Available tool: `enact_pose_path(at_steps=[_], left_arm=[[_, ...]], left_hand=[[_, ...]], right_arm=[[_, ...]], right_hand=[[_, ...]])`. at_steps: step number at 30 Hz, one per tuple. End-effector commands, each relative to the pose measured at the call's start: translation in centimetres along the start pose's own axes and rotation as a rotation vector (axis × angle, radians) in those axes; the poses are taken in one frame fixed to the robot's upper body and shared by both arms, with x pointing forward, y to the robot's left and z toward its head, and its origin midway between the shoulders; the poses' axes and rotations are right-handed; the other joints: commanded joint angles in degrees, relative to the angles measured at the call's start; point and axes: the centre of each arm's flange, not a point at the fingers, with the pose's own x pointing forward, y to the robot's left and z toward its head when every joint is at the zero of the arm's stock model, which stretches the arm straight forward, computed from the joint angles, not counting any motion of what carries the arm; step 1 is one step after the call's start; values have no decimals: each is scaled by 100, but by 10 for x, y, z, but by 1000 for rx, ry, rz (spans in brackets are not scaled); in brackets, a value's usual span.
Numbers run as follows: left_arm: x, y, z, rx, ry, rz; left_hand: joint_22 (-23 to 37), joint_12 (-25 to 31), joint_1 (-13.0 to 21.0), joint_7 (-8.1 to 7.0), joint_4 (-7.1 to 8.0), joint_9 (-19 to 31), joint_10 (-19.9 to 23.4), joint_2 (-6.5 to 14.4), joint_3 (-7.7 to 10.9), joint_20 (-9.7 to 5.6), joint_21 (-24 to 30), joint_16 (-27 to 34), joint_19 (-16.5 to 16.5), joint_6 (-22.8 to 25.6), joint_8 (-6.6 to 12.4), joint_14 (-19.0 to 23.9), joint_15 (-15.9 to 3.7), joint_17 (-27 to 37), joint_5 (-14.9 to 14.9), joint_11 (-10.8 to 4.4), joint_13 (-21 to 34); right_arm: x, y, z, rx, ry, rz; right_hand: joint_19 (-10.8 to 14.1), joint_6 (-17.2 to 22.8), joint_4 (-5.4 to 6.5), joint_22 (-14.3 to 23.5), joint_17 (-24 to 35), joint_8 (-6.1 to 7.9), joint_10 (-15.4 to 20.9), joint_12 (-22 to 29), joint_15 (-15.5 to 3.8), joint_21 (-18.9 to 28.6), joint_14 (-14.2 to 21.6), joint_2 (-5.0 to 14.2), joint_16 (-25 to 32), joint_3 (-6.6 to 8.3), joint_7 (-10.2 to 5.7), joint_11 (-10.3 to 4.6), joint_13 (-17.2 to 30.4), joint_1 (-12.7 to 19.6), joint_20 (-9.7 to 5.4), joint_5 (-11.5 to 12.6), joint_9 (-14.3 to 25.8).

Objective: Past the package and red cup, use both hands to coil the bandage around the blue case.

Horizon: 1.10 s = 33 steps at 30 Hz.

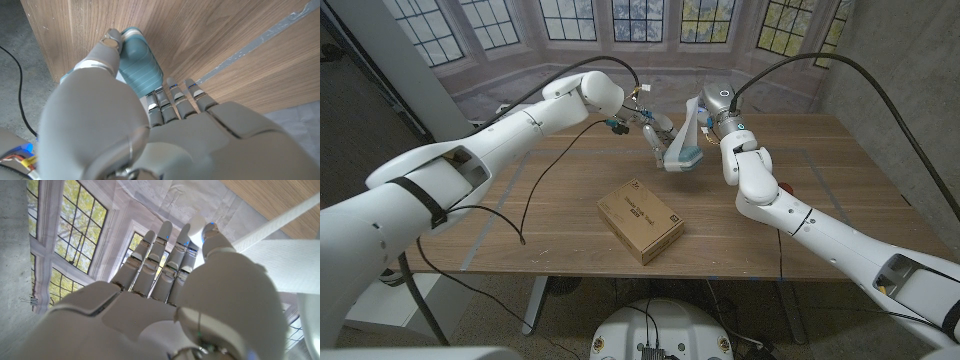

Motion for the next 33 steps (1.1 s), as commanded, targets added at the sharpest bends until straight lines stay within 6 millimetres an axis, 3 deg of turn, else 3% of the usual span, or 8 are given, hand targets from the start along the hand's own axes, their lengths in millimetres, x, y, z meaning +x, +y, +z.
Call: enact_pose_path(at_steps=[1,17,33], left_arm=[[4,0,-5,-8,-8,-6],[6,1,-13,-25,-8,-6],[9,-2,-17,-46,-11,-1]], left_hand=[[31,37,-696,114,156,26,154,778,182,-5,31,32,7,164,1510,6,33,34,39,-95,1242],[31,46,-702,120,152,26,168,772,180,-3,32,28,6,166,1508,15,28,30,45,-93,1236],[31,49,-719,118,159,27,162,778,173,-9,34,31,8,172,1506,22,38,33,48,-86,1231]], right_arm=[[5,-4,2,-1,-5,-11],[1,-8,11,20,-18,-16],[-20,-16,20,60,-14,-21]], right_hand=[[42,15,-4,12,8,29,27,53,-567,-9,31,76,5,25,-28,-4,13,20,-59,30,19],[35,15,-6,12,17,28,25,47,-568,-10,33,71,10,18,-23,6,11,22,-58,27,19],[20,8,-2,13,24,24,27,47,-566,-14,25,76,10,11,-14,24,15,18,-48,24,20]])
